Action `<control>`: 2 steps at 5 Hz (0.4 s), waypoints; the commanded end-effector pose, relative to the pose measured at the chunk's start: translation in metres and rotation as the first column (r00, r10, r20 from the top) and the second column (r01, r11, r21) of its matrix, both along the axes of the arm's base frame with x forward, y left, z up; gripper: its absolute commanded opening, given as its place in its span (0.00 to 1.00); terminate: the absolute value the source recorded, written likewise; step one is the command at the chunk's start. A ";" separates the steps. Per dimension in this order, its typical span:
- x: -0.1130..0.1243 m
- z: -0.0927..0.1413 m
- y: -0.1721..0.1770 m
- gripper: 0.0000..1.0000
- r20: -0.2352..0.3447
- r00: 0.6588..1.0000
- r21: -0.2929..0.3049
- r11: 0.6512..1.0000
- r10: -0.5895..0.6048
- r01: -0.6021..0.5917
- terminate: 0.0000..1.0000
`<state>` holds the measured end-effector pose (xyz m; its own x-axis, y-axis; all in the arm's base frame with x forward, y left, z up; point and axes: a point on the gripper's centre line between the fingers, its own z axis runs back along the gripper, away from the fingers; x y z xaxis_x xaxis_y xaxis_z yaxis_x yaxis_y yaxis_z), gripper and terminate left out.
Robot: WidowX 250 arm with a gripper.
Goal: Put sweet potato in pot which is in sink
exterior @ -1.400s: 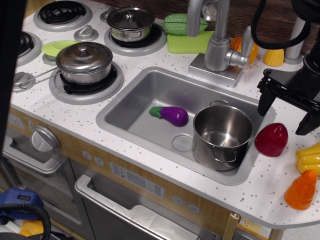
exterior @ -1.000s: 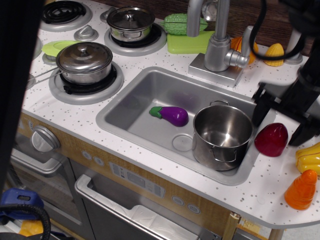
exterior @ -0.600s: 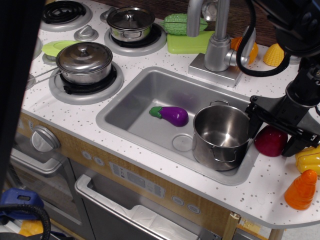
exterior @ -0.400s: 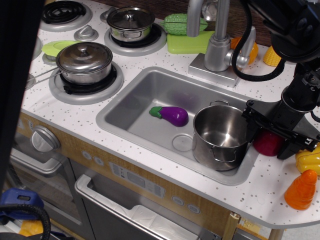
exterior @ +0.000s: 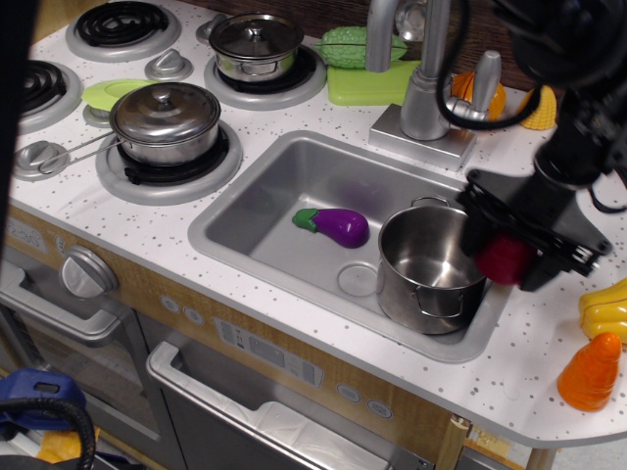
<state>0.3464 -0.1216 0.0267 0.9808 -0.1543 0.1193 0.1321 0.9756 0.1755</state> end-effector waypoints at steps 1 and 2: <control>0.010 0.038 0.022 0.00 0.057 0.996 0.004 0.997 -0.075 0.075 0.00; 0.013 0.031 0.046 1.00 0.064 0.992 -0.042 0.992 -0.113 0.116 0.00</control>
<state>0.3536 -0.0713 0.0309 0.9601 -0.2567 0.1107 0.2397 0.9598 0.1463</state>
